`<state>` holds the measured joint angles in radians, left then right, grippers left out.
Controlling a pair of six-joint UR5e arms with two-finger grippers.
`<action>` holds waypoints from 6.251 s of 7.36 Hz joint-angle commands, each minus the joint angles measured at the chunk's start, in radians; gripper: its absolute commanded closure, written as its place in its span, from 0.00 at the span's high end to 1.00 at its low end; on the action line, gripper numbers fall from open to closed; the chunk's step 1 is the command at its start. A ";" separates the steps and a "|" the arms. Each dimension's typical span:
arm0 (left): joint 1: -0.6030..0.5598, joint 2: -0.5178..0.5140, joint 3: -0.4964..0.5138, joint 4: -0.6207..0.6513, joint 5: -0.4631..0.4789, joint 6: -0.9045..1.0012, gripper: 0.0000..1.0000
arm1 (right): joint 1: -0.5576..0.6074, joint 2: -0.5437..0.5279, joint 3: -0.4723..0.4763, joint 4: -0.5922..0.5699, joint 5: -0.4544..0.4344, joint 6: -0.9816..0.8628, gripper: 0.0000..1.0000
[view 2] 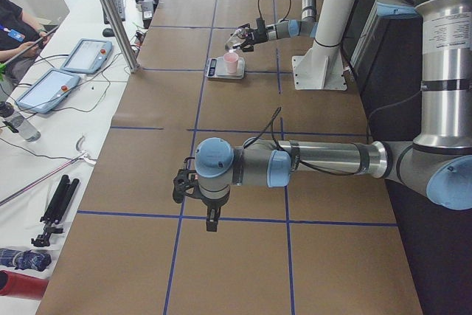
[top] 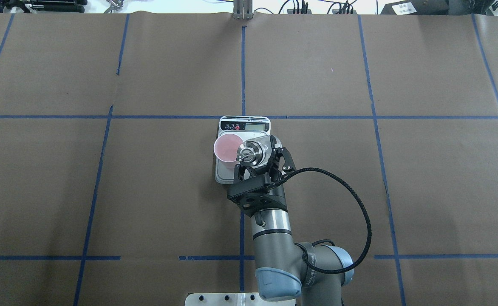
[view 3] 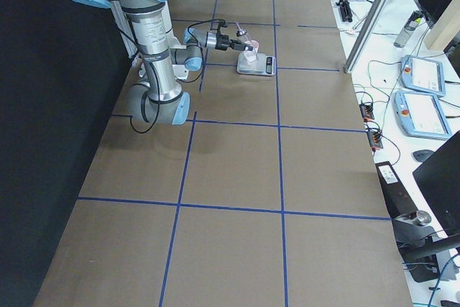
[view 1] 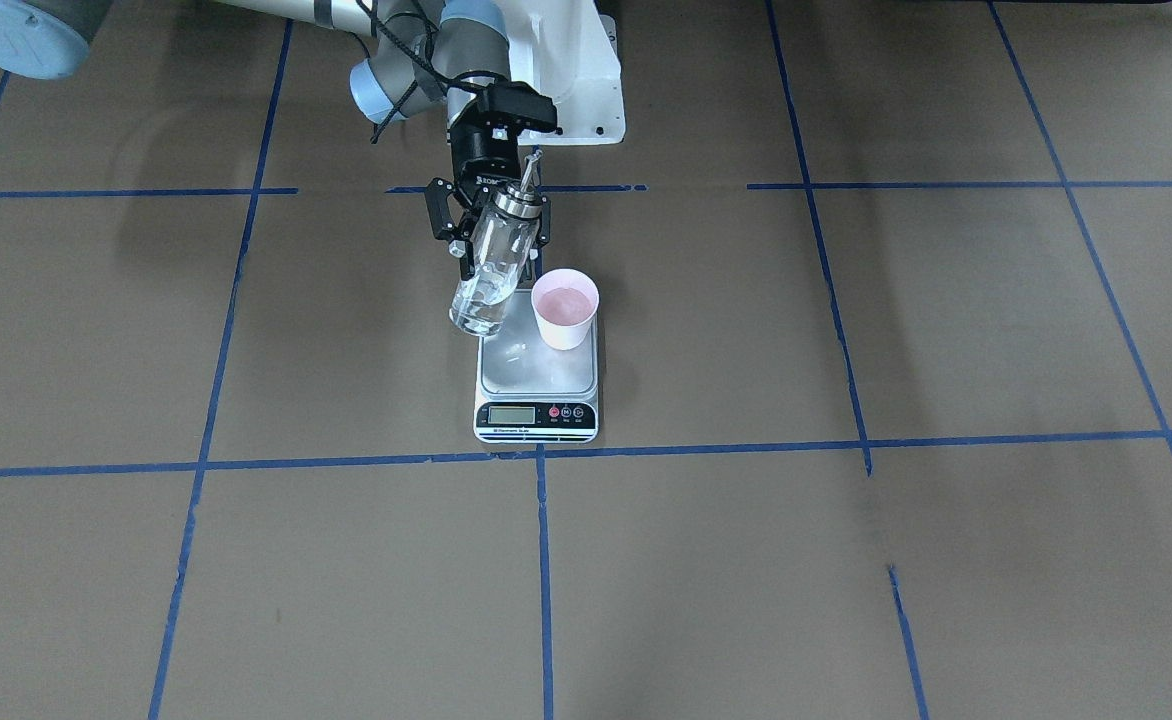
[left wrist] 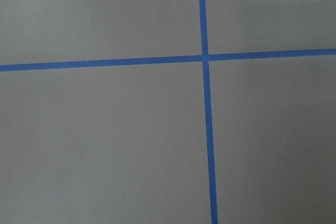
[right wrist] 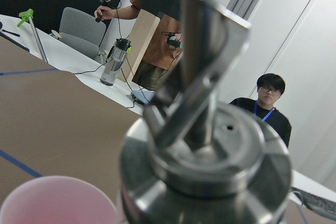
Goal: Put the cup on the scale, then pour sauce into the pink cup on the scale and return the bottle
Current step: 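Turn the sauce bottle upright with the right gripper, then carry the sauce bottle back to its starting spot and lower it, then lower the glass sauce bottle onto the table with the right gripper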
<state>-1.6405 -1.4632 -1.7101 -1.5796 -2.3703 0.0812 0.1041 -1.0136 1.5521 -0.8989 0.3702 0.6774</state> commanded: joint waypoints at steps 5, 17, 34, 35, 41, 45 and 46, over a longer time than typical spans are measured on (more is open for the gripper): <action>0.001 -0.002 -0.006 -0.005 -0.001 0.000 1.00 | 0.095 -0.187 0.121 0.003 0.203 0.353 0.00; 0.001 -0.003 -0.009 -0.011 -0.001 0.000 1.00 | 0.284 -0.517 0.284 0.001 0.587 0.547 0.00; 0.002 -0.019 -0.008 -0.014 -0.001 0.000 1.00 | 0.284 -0.542 0.301 0.003 0.584 0.559 1.00; 0.002 -0.020 -0.008 -0.014 -0.001 0.000 1.00 | 0.284 -0.542 0.321 0.001 0.584 0.559 1.00; 0.001 -0.019 -0.009 -0.008 -0.001 0.000 1.00 | 0.278 -0.651 0.419 0.008 0.573 0.559 1.00; 0.002 -0.019 -0.008 -0.010 -0.001 0.000 1.00 | 0.258 -0.652 0.447 0.008 0.573 0.559 1.00; 0.002 -0.019 -0.008 -0.011 -0.001 0.000 1.00 | 0.256 -0.652 0.448 0.008 0.573 0.559 1.00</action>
<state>-1.6386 -1.4818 -1.7188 -1.5890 -2.3715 0.0813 0.3631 -1.6655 1.9982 -0.8912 0.9434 1.2364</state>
